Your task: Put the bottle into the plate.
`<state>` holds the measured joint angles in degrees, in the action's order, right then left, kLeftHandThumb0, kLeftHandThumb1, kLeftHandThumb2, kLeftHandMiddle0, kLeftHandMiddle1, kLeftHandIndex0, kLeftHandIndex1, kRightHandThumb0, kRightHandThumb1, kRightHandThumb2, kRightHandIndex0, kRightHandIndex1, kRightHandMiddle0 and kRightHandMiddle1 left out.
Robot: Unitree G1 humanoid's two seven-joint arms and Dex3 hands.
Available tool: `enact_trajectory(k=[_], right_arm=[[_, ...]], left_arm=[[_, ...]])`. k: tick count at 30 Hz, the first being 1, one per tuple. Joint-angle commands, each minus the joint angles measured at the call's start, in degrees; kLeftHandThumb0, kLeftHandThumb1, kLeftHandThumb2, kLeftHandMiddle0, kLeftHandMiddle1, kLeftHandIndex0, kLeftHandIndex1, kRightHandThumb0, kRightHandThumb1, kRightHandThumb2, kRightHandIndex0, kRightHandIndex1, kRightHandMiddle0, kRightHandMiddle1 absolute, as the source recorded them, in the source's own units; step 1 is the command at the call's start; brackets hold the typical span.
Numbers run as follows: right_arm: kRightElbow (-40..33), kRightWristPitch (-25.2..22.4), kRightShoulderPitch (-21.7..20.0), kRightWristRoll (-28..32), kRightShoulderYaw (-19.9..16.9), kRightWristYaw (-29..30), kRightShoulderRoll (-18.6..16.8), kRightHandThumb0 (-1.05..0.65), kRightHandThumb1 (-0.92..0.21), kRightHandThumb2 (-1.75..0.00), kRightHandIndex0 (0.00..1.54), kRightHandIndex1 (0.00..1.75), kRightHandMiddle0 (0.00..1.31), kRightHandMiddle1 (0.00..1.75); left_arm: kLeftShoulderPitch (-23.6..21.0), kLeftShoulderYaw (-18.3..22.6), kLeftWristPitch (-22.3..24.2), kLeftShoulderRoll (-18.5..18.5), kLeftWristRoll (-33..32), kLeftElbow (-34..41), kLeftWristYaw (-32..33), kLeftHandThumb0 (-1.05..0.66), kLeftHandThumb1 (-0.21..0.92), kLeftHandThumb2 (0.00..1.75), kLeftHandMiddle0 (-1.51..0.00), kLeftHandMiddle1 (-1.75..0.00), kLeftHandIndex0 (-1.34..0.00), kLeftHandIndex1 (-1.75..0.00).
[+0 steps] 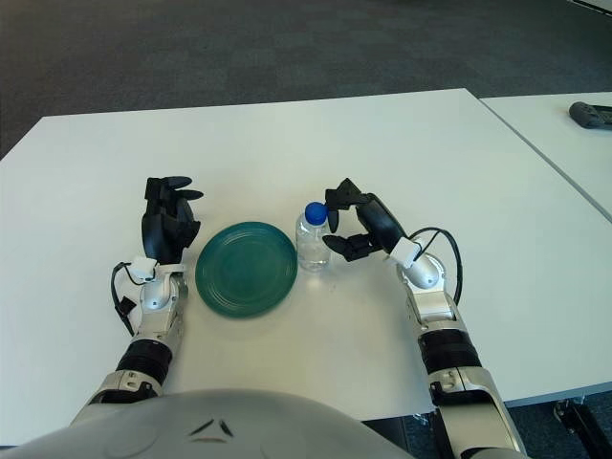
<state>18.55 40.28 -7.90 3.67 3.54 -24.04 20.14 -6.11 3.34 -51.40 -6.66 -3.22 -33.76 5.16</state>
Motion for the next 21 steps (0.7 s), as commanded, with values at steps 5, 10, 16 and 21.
enact_trajectory(k=[5,10,16,21], right_arm=[[3.33,3.91,-1.87,-1.98,-0.93,1.26,-0.95,-0.80,-0.90,-0.32,0.24,0.92,0.12,1.18],[5.49,6.59,-2.97,-4.79,-0.18,1.35,-0.23,-0.96,-0.92,-0.33,0.23,0.54,0.02,0.95],[5.95,6.44,-3.82,-5.63,0.76,-0.07,0.49,-1.03,-0.92,-0.35,0.23,0.35,0.00,0.80],[6.20,5.86,-4.38,-5.78,1.19,-1.01,0.90,-1.05,-0.92,-0.37,0.23,0.25,0.00,0.69]], left_arm=[[2.79,-0.10,-0.54,-3.16,-2.59,-3.05,-1.78,-0.94,0.92,0.68,-0.15,-1.69,-0.21,-1.48],[2.82,0.03,-0.25,-3.01,-1.92,-3.06,-1.53,-0.94,0.92,0.68,-0.14,-1.66,-0.21,-1.48],[2.84,0.06,-0.27,-2.89,-1.41,-3.03,-1.23,-0.93,0.92,0.68,-0.15,-1.66,-0.20,-1.49],[2.93,0.10,-0.43,-2.71,-1.00,-2.95,-1.01,-0.95,0.92,0.69,-0.14,-1.71,-0.20,-1.50]])
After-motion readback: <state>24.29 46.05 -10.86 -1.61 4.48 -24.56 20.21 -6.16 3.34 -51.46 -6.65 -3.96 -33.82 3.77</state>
